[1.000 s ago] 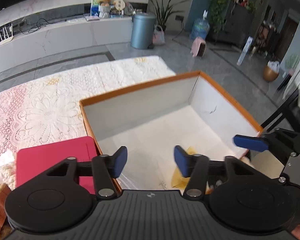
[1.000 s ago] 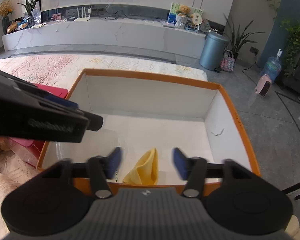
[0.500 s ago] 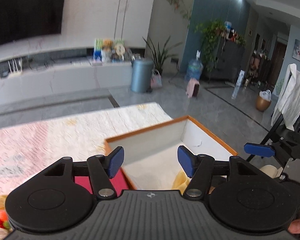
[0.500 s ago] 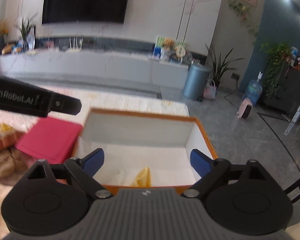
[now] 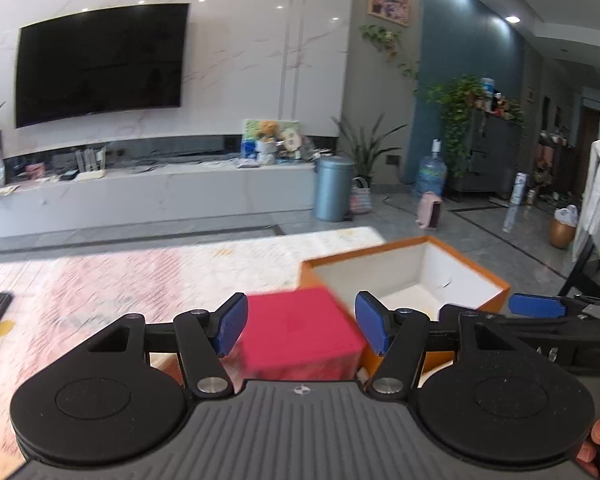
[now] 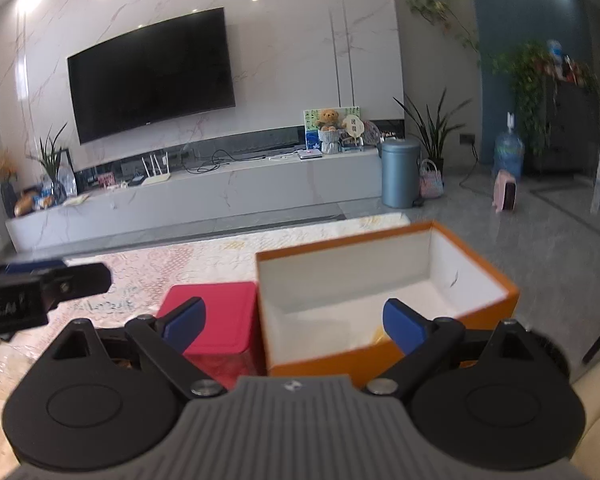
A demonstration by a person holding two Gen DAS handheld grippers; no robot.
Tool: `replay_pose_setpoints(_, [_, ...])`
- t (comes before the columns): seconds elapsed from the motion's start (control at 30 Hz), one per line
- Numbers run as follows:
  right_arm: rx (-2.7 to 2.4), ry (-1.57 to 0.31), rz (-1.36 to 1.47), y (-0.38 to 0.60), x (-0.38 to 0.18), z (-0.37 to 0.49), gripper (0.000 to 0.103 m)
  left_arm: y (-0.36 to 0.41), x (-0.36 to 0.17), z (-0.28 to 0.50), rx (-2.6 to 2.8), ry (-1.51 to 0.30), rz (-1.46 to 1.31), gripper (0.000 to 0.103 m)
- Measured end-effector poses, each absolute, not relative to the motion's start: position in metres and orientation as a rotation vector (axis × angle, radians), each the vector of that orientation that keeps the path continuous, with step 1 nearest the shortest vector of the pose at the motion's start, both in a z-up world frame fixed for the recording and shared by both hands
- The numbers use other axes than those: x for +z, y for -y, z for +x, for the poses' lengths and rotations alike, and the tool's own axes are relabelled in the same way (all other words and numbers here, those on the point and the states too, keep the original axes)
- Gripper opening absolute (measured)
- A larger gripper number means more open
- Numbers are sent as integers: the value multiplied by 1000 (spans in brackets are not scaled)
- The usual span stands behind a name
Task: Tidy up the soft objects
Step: 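Move both open tools back to the pile of soft items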
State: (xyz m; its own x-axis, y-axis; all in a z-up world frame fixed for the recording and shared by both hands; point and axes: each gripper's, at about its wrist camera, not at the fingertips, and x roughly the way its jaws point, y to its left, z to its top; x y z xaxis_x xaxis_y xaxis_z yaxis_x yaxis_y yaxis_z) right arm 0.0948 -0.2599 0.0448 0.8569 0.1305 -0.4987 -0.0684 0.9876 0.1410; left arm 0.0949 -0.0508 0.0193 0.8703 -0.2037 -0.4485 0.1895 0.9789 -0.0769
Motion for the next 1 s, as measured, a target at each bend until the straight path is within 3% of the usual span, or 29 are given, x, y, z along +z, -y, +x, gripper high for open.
replay_pose_setpoints(0.6, [298, -728, 74, 154, -15, 78, 92, -64, -51, 37, 70, -635, -184, 73])
replay_pose_setpoints(0.8, [354, -766, 41, 128, -23, 92, 91, -91, -58, 31, 202, -616, -234, 89])
replay_pose_setpoints(1.0, [402, -800, 22, 103, -32, 109, 92, -109, -67, 50, 254, -642, -243, 90])
